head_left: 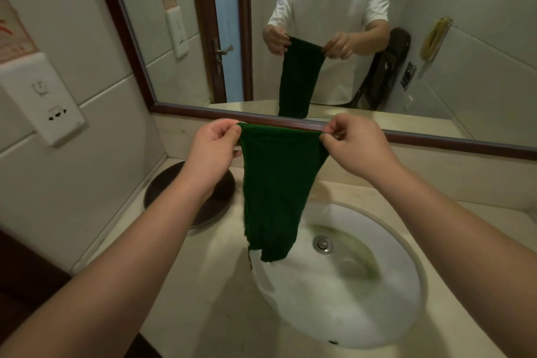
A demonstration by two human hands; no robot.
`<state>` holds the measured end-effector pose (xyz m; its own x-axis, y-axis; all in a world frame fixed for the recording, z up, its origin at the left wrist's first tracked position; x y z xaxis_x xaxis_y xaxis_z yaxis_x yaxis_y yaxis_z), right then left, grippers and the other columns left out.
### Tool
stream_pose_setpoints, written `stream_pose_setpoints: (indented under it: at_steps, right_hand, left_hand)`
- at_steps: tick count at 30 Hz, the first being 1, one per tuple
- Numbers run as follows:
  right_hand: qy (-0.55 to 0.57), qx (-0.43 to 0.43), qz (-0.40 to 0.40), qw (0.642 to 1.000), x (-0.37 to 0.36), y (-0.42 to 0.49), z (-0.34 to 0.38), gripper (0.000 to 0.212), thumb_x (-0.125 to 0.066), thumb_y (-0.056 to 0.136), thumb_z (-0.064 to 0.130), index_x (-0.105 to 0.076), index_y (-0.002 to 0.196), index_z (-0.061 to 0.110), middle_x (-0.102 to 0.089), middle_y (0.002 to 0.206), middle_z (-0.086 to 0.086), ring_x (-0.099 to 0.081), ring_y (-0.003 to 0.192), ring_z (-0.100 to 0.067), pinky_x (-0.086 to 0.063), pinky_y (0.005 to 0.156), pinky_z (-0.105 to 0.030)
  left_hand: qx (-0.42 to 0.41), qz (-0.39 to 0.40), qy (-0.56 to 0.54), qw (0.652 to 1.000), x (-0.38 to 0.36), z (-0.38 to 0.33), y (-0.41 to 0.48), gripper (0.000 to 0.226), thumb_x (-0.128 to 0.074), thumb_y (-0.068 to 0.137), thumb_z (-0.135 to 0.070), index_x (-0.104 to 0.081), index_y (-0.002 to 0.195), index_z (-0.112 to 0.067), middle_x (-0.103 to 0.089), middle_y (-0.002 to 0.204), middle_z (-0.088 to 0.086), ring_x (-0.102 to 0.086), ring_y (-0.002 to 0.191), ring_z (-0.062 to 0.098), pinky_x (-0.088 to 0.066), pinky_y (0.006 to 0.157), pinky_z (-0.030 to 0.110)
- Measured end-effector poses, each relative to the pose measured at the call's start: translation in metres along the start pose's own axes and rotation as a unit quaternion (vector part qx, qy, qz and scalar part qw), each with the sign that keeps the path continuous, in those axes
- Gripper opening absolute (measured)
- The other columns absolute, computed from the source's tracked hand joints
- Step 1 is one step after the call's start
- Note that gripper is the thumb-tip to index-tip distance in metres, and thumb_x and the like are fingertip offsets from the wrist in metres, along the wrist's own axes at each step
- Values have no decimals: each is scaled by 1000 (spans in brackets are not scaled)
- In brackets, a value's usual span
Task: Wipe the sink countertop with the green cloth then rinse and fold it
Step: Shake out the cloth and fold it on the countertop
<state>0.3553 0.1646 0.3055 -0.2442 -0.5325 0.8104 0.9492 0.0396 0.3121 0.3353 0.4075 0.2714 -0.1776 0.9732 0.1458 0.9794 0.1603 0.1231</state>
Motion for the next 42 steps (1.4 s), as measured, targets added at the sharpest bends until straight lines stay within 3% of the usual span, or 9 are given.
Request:
stream_pose_setpoints:
  at_steps: [6,13,16,21,25,27,32,38,42]
  right_hand:
    - [91,13,19,996,-21,16,36,4,-63,90,28,-66,87,28,-65,79,8,-64,72,-9,-56,68,-29]
    - [154,48,-20,987,-20,35,81,8,-65,90,21,-64,83,25,-66,79,7,-65,58,-2,-46,47,-9]
    - [154,75,-18,985,-19,26,92,9,-66,89,22,-64,82,28,-66,80,9,-67,61,-3,-49,52,-11]
    - [108,106,87,985,-51,-36,99,4,-70,84,25,-69,83,29,-67,74,13,-65,67,-5,-54,67,-28]
    - [43,107,247,962,-107,-115,84,11,-68,84,33,-64,79,42,-61,68,24,-57,66,3,-40,58,-16]
    - [10,101,317,943,-135,-154,73,5,-67,83,38,-66,81,41,-60,70,25,-57,69,5,-40,58,-11]
    - [51,71,416,905,-180,-211,59,3,-65,83,36,-68,84,36,-65,73,19,-60,73,3,-45,63,-13]
    - [67,15,354,933,-221,-167,34,4,-67,84,30,-69,82,33,-67,76,12,-61,73,-2,-49,67,-20]
    - [42,-25,334,941,-270,-132,11,7,-66,86,30,-71,87,25,-65,78,8,-60,74,-10,-41,62,-21]
  left_hand:
    - [11,-89,19,996,50,16,18,24,-43,102,-16,-67,103,-15,-70,94,1,-67,88,15,-49,47,20]
    - [20,-135,-72,988,82,-3,41,21,-39,104,-16,-58,100,-9,-61,94,4,-65,89,16,-61,70,28]
    - [-15,-136,-46,990,94,-11,35,24,-38,104,-17,-59,92,-15,-62,97,6,-66,91,17,-60,68,25]
    - [-13,-128,33,991,113,28,-26,28,-39,104,-16,-58,86,-26,-61,87,1,-64,75,11,-56,61,22]
    - [8,-48,165,985,113,83,-105,29,-43,101,-10,-60,87,-28,-62,81,-5,-59,70,-8,-46,64,9]
    - [24,-9,169,985,113,112,-140,33,-44,99,-1,-61,86,-25,-64,79,-3,-60,74,-5,-45,67,7]
    - [107,7,124,986,119,175,-184,36,-45,98,1,-66,80,-22,-65,77,-3,-60,73,3,-47,68,16]
    - [187,-33,100,977,114,231,-149,26,-44,100,-14,-66,87,-16,-67,87,12,-65,88,27,-55,82,55]
    - [218,-67,125,966,109,265,-109,24,-43,100,-18,-66,96,-13,-67,95,7,-63,94,24,-54,86,44]
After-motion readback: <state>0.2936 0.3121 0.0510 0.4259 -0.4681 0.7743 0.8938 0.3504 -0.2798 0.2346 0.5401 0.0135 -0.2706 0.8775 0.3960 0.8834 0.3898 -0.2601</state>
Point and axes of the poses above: each hand's wrist, its own y-axis towards the middle knuckle, its own x-axis out of the back of the hand, z = x × y, the point moved 10 cm from there along y, towards the middle knuckle
